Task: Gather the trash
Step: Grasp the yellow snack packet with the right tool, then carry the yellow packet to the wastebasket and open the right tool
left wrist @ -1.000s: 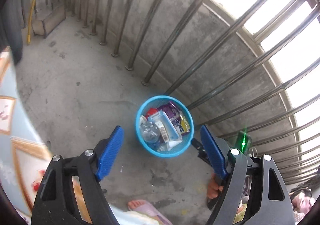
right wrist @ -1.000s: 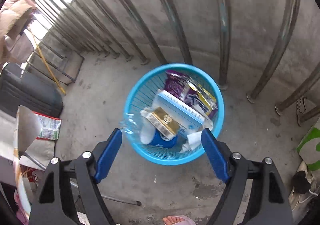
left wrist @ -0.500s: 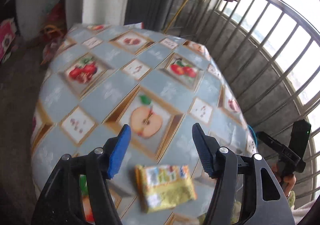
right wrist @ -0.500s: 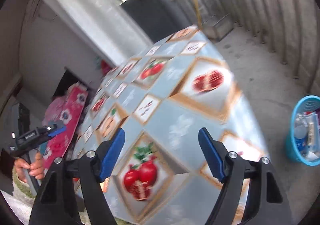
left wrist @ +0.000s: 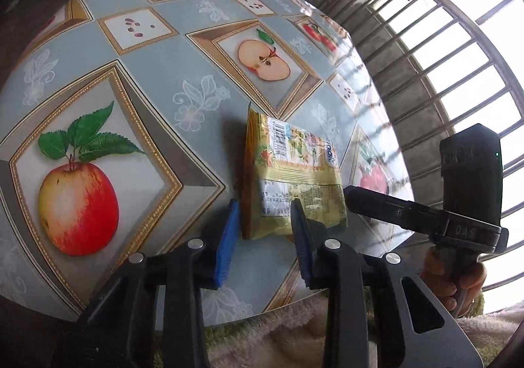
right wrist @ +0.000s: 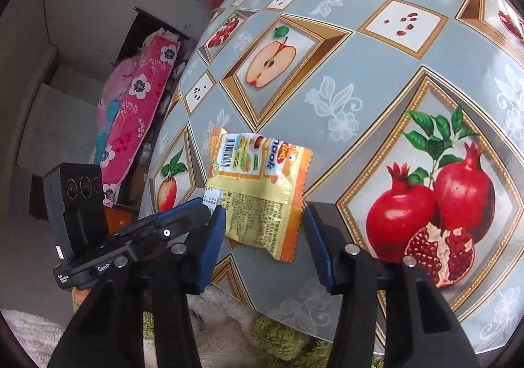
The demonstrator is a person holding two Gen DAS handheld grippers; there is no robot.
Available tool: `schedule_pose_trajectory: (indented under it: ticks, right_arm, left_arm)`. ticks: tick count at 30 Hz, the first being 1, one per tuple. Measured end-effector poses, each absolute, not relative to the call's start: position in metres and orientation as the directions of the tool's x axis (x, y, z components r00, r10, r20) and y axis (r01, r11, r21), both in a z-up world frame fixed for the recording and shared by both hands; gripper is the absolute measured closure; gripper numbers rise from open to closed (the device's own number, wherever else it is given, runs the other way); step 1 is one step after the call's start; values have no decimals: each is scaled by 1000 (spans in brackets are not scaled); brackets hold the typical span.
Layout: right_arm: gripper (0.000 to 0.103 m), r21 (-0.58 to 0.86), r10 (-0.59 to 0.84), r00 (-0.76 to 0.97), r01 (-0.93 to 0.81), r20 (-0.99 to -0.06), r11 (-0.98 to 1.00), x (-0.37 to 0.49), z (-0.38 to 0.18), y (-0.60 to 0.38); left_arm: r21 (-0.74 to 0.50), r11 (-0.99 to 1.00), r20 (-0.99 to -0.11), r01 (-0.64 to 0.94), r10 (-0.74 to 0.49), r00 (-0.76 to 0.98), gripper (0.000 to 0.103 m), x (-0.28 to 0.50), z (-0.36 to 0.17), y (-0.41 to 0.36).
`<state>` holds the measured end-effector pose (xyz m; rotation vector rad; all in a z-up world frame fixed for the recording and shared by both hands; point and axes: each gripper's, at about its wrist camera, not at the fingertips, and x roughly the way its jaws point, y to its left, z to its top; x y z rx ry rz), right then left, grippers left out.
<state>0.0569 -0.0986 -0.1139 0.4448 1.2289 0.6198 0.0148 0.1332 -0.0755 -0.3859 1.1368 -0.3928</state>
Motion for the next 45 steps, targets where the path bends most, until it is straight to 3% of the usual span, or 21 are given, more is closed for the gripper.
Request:
schedule_pose_trajectory:
  ticks: [4,8,14,26,31,38,45]
  right_arm:
    - [64,599,629,205,-196,-750,777,61,-114,-88]
    - [85,584,609,185,-175,-772,793,66,-118,-84]
    - [97,613,635,195,-166,-748,773,63,-112,-89]
    - [98,663,689,299,-198,-660,722,54,-77,-117]
    - [99,675,684,390,-184,-617,714,49,-61,-150]
    - [99,717,597,576,-26,-559,696,21,-62,-239]
    - [99,737,415,718,199,-558,646,-22,-86,-339]
  left_arm:
    - [-494,865,-784,90,-488,384,84,12,-80,142]
    - [-514,854,-768,82,-500,399,91,9,-82,146]
    - [-539,836,-737,105,-528,422,97,-1,-76,149]
    - [-528,830,-694,180,-544,471,97,6,-35,133]
    - [-491,825,-682,280,-564,465,98,20,-11,100]
    - [-431,757,-704,492,-622,341,98,51,5,6]
    - [-412,624,-753,664,-643,137,98,78,-17,-118]
